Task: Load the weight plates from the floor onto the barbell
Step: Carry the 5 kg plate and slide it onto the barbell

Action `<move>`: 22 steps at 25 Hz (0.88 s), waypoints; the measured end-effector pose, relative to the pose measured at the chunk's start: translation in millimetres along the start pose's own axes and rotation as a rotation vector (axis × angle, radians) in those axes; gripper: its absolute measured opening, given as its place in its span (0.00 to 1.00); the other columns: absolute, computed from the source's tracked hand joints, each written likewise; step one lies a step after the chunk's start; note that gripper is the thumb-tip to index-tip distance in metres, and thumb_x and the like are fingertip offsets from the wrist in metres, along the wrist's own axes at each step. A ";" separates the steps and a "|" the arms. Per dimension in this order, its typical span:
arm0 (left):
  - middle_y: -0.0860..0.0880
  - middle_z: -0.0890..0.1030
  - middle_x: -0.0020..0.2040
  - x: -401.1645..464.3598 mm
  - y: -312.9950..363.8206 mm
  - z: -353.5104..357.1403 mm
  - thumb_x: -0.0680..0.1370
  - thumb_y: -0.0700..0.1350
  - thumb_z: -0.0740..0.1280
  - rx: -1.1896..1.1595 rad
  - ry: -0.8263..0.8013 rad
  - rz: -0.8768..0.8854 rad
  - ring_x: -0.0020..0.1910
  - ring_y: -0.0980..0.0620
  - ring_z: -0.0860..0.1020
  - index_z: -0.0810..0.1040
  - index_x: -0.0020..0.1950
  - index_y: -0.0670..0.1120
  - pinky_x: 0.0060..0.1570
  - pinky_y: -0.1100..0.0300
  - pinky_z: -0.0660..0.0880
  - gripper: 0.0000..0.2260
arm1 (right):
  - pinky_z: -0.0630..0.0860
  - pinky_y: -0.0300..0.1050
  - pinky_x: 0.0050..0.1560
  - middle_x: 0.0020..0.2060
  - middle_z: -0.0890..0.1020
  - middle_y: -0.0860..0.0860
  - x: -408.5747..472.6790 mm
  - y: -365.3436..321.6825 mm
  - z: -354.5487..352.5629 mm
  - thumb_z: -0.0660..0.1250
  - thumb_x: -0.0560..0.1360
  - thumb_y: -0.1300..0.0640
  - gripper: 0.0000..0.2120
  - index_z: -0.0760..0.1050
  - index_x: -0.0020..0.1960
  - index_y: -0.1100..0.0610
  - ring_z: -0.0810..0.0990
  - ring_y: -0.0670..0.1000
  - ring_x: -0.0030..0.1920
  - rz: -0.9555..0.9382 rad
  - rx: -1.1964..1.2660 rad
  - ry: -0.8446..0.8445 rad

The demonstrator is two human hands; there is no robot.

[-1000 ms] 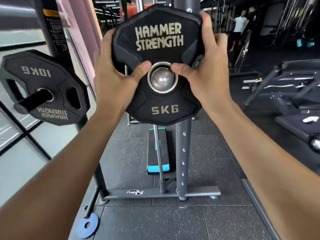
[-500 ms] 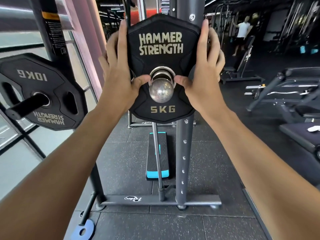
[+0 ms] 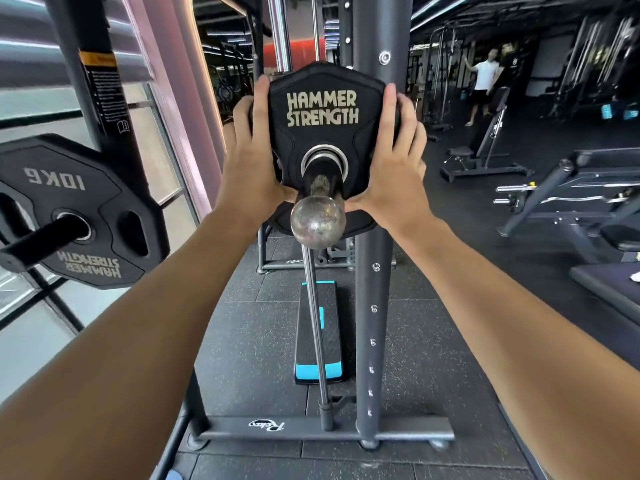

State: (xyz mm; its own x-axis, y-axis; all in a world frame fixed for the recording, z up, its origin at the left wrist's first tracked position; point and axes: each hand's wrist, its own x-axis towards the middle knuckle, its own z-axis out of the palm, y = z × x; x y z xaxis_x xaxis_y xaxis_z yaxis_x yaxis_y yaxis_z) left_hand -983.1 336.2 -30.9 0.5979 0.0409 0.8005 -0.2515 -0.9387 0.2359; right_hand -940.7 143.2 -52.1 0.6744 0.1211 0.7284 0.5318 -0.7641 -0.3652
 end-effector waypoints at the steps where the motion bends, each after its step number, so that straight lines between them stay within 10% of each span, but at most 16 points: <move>1: 0.41 0.62 0.75 2.9 -2.2 6.4 0.66 0.44 0.83 -0.001 0.020 -0.013 0.72 0.41 0.64 0.47 0.83 0.43 0.71 0.45 0.67 0.57 | 0.70 0.74 0.64 0.80 0.50 0.53 4.6 1.1 3.7 0.88 0.48 0.47 0.79 0.37 0.82 0.52 0.55 0.63 0.77 0.001 -0.006 -0.001; 8: 0.41 0.65 0.72 13.2 -12.9 35.8 0.72 0.47 0.78 -0.037 0.053 -0.135 0.66 0.42 0.71 0.45 0.83 0.45 0.56 0.53 0.72 0.51 | 0.71 0.62 0.67 0.80 0.51 0.55 33.5 2.8 15.4 0.86 0.57 0.60 0.71 0.39 0.82 0.51 0.57 0.62 0.76 -0.036 -0.111 -0.003; 15: 0.39 0.65 0.71 19.4 -4.4 31.8 0.74 0.43 0.75 0.042 -0.026 -0.214 0.64 0.38 0.72 0.43 0.84 0.45 0.60 0.39 0.75 0.50 | 0.68 0.63 0.70 0.81 0.48 0.55 37.9 5.0 20.5 0.85 0.59 0.60 0.70 0.36 0.82 0.50 0.54 0.64 0.78 -0.036 -0.144 -0.048; 22: 0.42 0.58 0.78 -46.6 11.2 -6.2 0.70 0.50 0.79 0.190 -0.195 -0.332 0.73 0.38 0.65 0.46 0.83 0.53 0.66 0.40 0.72 0.52 | 0.67 0.66 0.71 0.79 0.56 0.58 -23.2 -0.1 27.9 0.76 0.68 0.40 0.50 0.54 0.79 0.57 0.57 0.64 0.77 0.034 0.040 0.020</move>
State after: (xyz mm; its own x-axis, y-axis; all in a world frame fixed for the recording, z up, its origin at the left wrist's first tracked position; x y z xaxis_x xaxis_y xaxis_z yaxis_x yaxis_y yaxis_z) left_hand -1018.5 325.9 -62.2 0.7600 0.3034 0.5748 0.1129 -0.9325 0.3430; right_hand -942.0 158.1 -85.1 0.6822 0.0828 0.7265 0.5291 -0.7417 -0.4123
